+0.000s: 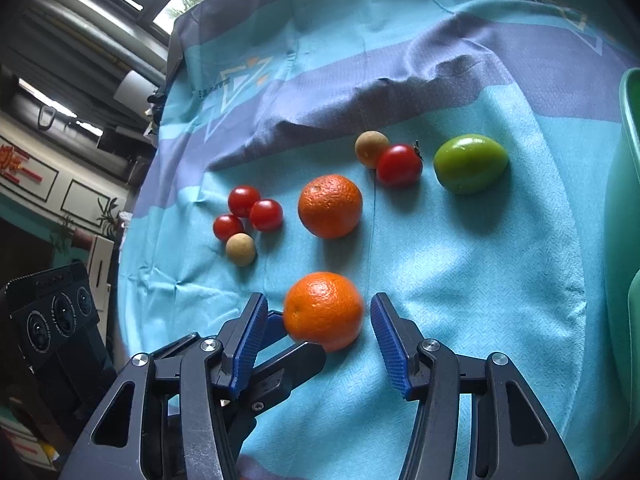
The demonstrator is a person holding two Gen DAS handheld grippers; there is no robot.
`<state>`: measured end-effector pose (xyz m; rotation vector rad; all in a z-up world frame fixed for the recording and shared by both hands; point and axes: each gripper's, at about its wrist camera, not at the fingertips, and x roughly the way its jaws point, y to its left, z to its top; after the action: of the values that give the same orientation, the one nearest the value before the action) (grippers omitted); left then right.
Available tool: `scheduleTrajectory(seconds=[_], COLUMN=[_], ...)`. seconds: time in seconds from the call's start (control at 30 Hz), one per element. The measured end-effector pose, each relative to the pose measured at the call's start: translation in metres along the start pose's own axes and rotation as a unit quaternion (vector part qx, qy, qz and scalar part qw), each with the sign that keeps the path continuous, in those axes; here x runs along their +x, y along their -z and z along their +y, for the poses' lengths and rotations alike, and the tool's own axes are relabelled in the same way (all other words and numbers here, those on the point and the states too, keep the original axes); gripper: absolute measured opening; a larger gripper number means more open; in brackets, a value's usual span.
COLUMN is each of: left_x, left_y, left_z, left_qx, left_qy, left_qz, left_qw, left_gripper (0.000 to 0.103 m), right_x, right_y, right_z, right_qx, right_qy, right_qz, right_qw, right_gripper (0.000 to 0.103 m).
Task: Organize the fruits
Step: 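Close the right gripper on the mandarin orange and lift it, then carry the mandarin over the green bowl and open the right gripper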
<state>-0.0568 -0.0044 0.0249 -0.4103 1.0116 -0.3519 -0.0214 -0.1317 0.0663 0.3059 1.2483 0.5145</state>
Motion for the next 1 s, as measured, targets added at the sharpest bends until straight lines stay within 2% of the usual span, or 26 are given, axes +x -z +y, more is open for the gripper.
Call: scheduleTrajectory(seconds=[0.07, 0.3, 0.6, 0.83, 1.0], left_x=[0.000, -0.006, -0.030, -0.023, -0.008], left_y=[0.000, -0.001, -0.013, -0.024, -0.029], left_z=[0.001, -0.015, -0.078, -0.127, -0.160], left_qx=[-0.003, 0.022, 0.107, 0.154, 0.178], left_qy=[0.000, -0.025, -0.040, -0.025, -0.010], left_qz=[0.000, -0.010, -0.071, -0.086, -0.081], left_qw=[1.0000, 0.9994, 0.9909, 0.9840, 0.9806], left_gripper=[0.037, 0.034, 0.034, 0.034, 0.034], right_x=[0.003, 0.002, -0.062, -0.113, -0.137], right_y=[-0.001, 0.000, -0.001, 0.000, 0.001], right_z=[-0.002, 0.001, 0.005, -0.016, -0.040], right_qx=[0.003, -0.011, -0.040, -0.034, -0.010], right_qy=[0.002, 0.010, 0.012, 0.026, 0.033], right_qz=[0.005, -0.004, -0.094, -0.156, -0.181], right_qw=[1.000, 1.000, 0.995, 0.987, 0.983], right_gripper=[0.048, 0.046, 0.046, 0.046, 0.046])
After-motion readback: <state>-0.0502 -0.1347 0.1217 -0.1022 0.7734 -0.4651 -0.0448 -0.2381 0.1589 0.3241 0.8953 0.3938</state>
